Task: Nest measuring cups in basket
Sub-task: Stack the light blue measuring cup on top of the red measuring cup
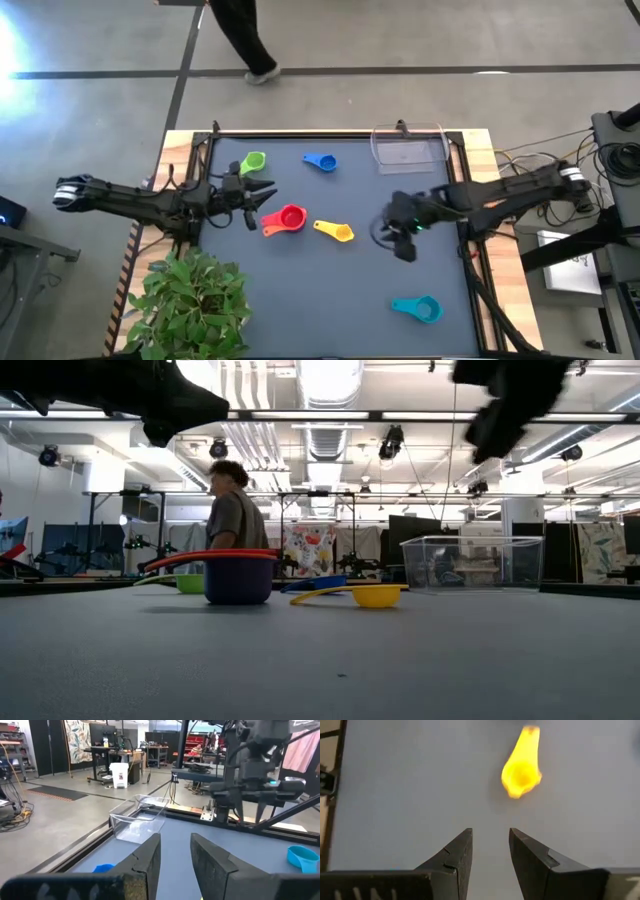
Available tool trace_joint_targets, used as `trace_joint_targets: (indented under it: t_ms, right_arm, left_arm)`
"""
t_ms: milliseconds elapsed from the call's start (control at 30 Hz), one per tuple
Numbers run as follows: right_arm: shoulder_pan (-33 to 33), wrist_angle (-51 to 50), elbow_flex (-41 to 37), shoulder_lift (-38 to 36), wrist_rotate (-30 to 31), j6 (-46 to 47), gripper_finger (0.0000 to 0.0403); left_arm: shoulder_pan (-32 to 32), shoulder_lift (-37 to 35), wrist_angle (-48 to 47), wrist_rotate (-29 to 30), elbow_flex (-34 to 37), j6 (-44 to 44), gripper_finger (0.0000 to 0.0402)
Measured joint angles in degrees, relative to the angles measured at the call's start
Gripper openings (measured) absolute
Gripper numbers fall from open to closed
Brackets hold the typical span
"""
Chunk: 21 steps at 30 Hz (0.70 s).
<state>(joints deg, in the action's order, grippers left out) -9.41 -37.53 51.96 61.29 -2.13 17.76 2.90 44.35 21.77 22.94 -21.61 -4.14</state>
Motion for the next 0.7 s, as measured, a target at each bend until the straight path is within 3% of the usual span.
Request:
trace_joint_targets:
  t_ms: [200, 700]
  right_arm:
    - [-9.8, -4.2, -5.2, -4.0, 0.7, 14.4, 0.0118]
    - [-26.7, -9.7, -6.6, 1.6, -0.5, 42.2, 0.0117]
  left_arm:
    - [0.0, 2.7, 2.9, 0.0, 0.0, -1.4, 0.0089]
    - [0.0, 5.1, 4.7, 0.0, 0.0, -3.5, 0.0089]
